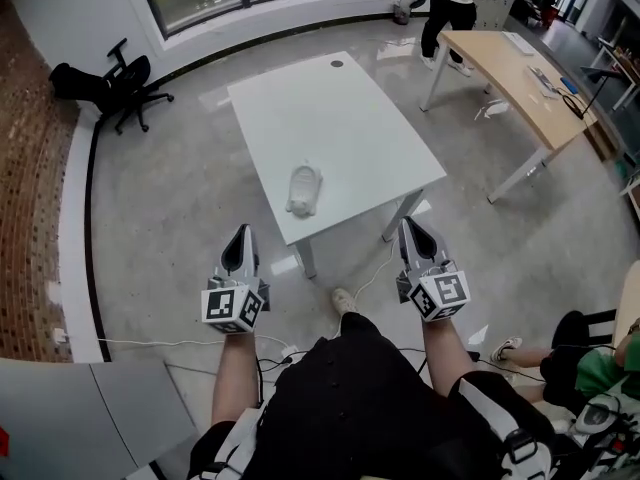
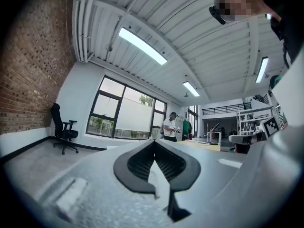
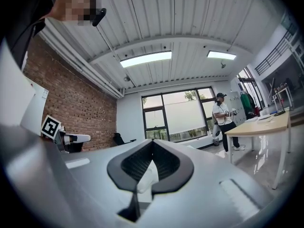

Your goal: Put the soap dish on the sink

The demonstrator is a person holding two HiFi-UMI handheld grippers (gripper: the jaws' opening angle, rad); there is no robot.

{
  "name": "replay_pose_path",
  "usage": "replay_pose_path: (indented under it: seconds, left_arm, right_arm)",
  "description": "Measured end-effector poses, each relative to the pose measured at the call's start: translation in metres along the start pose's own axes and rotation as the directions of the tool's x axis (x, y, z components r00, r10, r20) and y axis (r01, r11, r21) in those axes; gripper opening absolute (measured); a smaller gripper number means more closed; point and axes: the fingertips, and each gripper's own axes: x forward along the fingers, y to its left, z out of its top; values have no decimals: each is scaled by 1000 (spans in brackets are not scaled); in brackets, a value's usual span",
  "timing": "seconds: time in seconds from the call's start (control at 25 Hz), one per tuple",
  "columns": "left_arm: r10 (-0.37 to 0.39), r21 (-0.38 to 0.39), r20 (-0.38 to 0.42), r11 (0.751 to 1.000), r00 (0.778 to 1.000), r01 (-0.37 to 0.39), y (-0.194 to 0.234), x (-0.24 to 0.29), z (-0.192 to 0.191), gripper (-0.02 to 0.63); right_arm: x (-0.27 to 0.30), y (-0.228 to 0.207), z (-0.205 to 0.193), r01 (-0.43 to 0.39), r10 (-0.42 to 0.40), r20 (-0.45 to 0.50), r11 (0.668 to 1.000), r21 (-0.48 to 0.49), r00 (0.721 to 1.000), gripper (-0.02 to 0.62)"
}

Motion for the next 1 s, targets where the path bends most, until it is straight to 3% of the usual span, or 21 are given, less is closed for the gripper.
replay_pose_path:
  seconds: [0.48,1.0]
  left_arm:
    - [-18,25,41,1000,999,17,-31,-76,1,2]
    - [-49,30,89,998,995,47,-59,-75,20,2]
  right_arm:
    - [-77,39,-6,8,-8,10,1000,-4,1000,6]
    - [-93,30,2,22,-21,33,1000,-18,999,5]
